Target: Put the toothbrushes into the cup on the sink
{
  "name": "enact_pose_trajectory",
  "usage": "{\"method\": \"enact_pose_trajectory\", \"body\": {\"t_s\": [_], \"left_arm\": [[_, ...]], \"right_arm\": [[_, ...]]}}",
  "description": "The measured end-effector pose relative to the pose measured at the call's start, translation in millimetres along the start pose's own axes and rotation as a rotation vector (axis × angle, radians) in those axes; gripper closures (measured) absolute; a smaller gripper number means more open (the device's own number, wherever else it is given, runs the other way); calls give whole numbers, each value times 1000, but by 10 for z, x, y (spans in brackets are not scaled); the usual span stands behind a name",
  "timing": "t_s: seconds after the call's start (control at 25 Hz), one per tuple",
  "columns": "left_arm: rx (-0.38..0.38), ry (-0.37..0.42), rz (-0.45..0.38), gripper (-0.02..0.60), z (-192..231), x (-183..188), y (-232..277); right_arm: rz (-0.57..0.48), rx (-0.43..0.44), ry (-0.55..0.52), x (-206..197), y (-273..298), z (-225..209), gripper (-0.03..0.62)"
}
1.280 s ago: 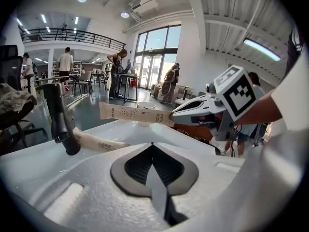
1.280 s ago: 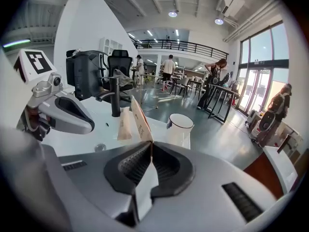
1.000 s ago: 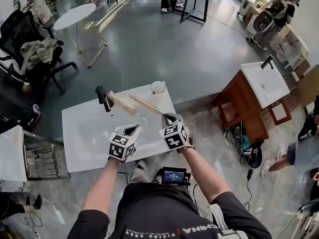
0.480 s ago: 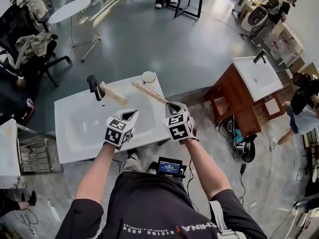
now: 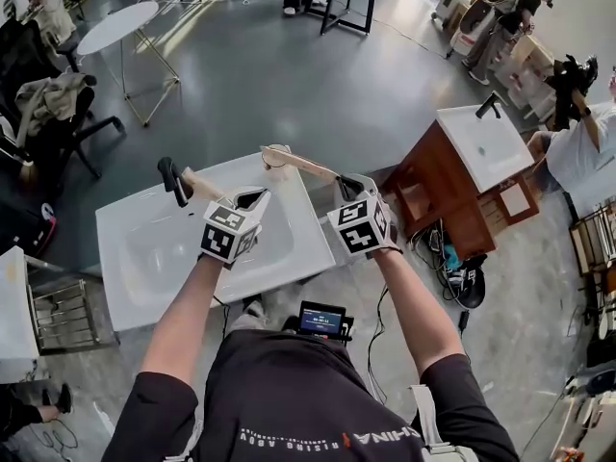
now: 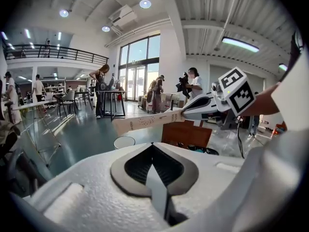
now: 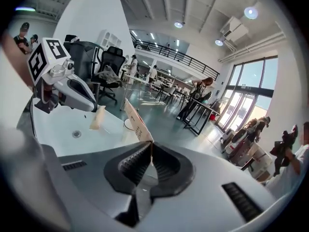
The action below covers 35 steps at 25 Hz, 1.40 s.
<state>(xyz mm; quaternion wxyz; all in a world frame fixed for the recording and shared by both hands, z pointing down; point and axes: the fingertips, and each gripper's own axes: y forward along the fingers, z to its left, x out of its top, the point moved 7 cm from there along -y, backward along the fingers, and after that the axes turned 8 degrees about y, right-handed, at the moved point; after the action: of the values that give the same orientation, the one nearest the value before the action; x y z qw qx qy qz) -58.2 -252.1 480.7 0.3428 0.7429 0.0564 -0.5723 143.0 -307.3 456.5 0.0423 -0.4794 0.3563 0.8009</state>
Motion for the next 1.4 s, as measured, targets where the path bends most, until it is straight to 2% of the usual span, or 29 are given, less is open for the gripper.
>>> {"method": "enact_pose_trajectory", "body": {"t_s": [0.16,0.4,0.84,0.96,1.12,1.4], "left_arm": [[-16,1,-26,572,123,139,99],[-36,-4,-47,572,378,173,185],[-46,-57,-19,572,772,-139,244],[-54,-61,-11,572,815,-201,253],[-63,-72,2,572,850,-306,261],[-65,-91,21,572,911,-470,263]], "right_arm": [[15,-32,-88,203,55,-180,572],[78,-64,-267,434,276,-220,572],[208,-112,-563,711,738,-170,573],[222,-112,-659,794,858,-84,572],[244,-101,-863,861,993,81,572],[264,-21,-1109,969,1146,355,572]]}}
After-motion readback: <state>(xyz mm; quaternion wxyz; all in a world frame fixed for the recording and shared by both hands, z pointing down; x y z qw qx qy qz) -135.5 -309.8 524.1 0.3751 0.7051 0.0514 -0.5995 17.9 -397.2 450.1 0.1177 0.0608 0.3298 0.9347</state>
